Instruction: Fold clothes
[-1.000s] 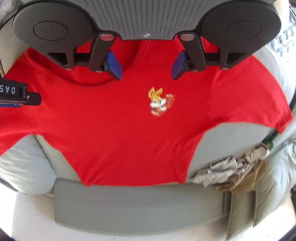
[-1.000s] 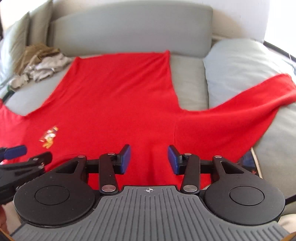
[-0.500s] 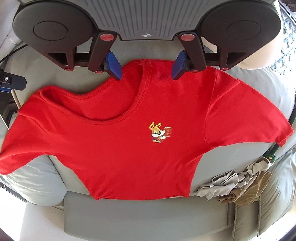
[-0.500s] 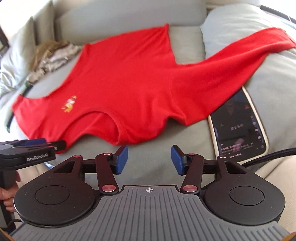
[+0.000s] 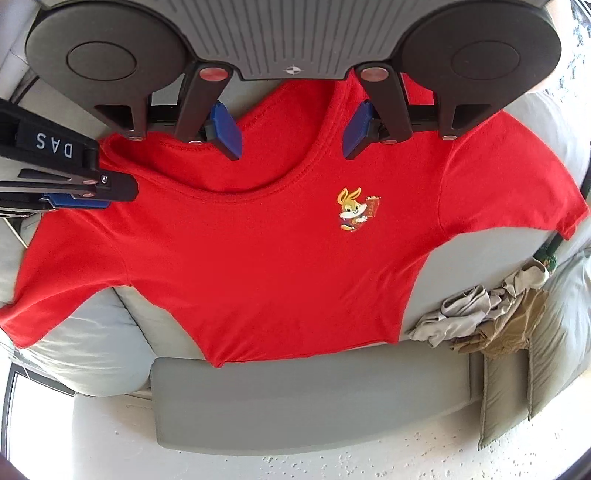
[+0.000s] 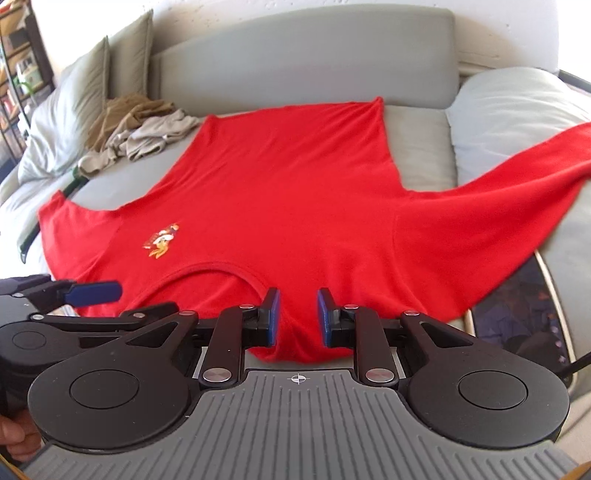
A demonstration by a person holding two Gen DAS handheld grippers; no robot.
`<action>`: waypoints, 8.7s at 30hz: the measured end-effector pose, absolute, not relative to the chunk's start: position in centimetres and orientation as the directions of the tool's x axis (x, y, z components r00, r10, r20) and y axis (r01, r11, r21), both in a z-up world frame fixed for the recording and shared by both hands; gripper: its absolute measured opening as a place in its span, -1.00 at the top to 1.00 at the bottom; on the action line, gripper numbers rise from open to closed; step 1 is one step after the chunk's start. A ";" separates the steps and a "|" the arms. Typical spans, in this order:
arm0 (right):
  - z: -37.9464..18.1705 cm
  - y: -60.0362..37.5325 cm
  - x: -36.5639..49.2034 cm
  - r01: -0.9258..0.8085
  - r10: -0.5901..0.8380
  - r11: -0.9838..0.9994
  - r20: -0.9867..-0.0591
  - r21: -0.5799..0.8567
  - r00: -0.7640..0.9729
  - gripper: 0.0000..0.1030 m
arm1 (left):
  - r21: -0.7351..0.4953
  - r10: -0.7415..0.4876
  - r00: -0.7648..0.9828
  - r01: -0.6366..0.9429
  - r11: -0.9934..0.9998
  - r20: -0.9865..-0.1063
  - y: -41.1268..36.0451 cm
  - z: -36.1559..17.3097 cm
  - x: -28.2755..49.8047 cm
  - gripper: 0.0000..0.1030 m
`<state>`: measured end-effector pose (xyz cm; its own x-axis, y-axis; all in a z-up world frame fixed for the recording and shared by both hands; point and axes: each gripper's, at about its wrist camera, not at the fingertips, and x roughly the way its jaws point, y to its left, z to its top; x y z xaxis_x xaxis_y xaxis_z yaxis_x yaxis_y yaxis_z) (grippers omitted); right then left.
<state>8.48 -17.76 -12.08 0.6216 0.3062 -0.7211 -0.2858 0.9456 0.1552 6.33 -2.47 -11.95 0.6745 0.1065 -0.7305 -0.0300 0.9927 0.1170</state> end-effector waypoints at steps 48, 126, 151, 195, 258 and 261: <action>-14.6 -62.7 22.1 0.395 0.101 0.354 -0.454 0.848 0.885 0.27 | -0.268 -0.257 0.467 0.045 0.962 -0.846 -10.7 -7.5 12.8 -0.28; -12.5 -24.0 8.7 -0.005 0.533 0.778 -0.657 0.628 0.533 -0.18 | -0.192 -0.102 0.634 -0.075 0.979 -0.766 14.1 -13.8 16.6 0.44; -12.4 -25.3 8.6 0.032 0.498 0.784 -0.659 0.620 0.563 -0.18 | -0.044 0.201 0.603 -0.366 0.930 -0.772 16.3 -12.3 14.4 0.26; -12.3 -13.1 10.5 -0.276 0.175 0.961 -0.778 0.003 0.603 0.01 | -0.085 -0.010 0.607 -0.094 0.992 -0.794 5.5 -13.1 6.7 0.22; -4.0 -8.5 11.5 -0.260 0.543 0.828 -0.598 0.496 0.589 -0.74 | -0.754 0.257 0.789 -0.611 0.239 -0.558 51.4 -17.4 10.1 0.13; -4.5 -7.9 11.4 -0.272 0.553 0.825 -0.615 0.495 0.562 -0.74 | -0.705 0.280 0.753 -0.657 0.268 -0.595 51.1 -16.9 10.6 1.00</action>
